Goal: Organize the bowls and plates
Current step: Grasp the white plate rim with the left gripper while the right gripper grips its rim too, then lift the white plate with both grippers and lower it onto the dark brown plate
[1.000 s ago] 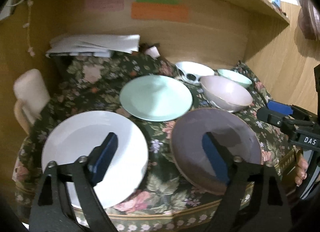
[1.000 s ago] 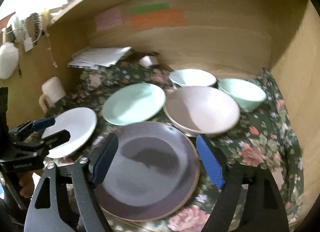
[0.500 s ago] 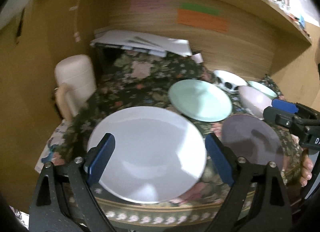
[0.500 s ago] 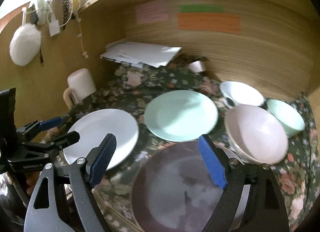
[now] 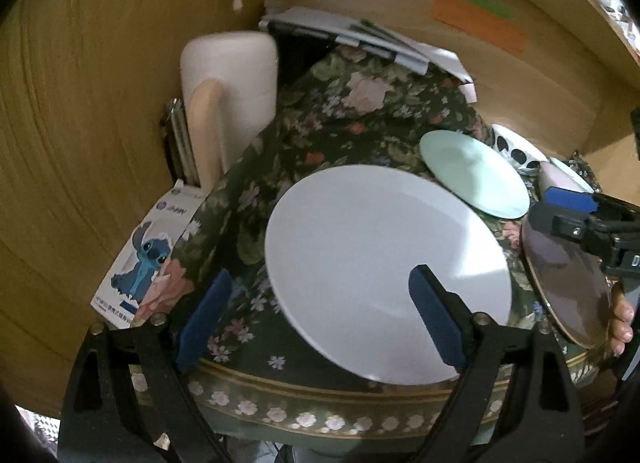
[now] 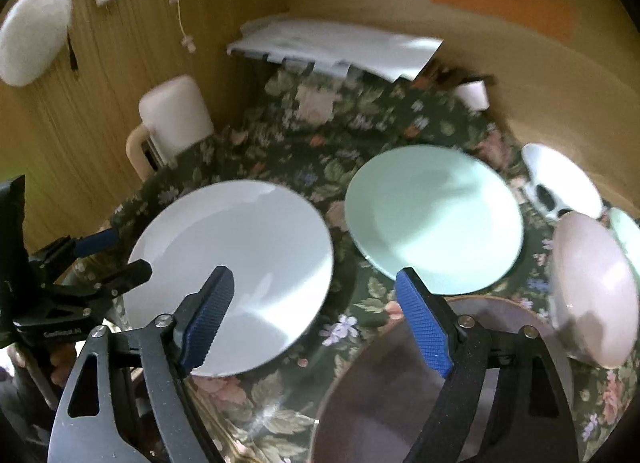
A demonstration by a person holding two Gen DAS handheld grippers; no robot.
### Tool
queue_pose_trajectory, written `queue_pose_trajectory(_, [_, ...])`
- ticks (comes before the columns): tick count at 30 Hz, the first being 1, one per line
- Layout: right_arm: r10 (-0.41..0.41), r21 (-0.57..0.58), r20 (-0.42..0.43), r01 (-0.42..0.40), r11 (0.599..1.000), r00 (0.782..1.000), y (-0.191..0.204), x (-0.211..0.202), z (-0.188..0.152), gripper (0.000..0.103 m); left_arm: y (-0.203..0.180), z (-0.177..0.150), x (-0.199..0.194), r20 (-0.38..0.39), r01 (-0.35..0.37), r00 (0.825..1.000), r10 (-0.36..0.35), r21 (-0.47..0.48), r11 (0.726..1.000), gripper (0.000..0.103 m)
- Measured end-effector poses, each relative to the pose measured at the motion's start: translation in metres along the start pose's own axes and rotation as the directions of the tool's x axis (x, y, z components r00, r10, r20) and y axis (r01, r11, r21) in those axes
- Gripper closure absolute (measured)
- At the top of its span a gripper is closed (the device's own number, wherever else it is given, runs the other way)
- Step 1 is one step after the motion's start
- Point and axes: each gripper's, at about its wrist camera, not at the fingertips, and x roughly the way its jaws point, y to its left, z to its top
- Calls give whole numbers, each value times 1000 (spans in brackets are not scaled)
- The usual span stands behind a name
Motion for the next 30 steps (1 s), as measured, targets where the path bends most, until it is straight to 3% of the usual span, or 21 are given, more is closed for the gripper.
queue_pose_trajectory(5, [19, 11, -78, -18, 1000, 997, 0, 23, 3, 45, 10, -3, 9, -34, 9, 999, -9, -4, 1000, 28])
queue_pose_trajectory(7, [28, 18, -107, -26, 999, 994, -1, 31, 4, 53, 14, -4, 13, -61, 23, 998, -23, -9, 1000, 40])
queue_pose_trajectory(10, [46, 42, -152, -40, 998, 987, -5, 44, 5, 57, 17, -5, 18, -84, 36, 996, -37, -14, 999, 48])
queue_pose_trajectory(16, [71, 73, -206, -57, 996, 976, -10, 62, 7, 66, 21, -6, 23, -98, 54, 994, -56, -18, 998, 54])
queue_pose_trajectory(22, [79, 63, -221, -67, 996, 972, -8, 72, 9, 66, 21, -3, 27, -110, 89, 990, -90, -20, 996, 61])
queue_pose_trajectory(27, [66, 47, -213, -57, 997, 975, -4, 74, 9, 66, 17, -3, 30, -126, 137, 982, -138, -19, 990, 62])
queue_pose_trajectory(30, [66, 52, -209, -57, 997, 976, -4, 73, 9, 69, 14, -4, 29, -120, 122, 985, -124, -20, 992, 62])
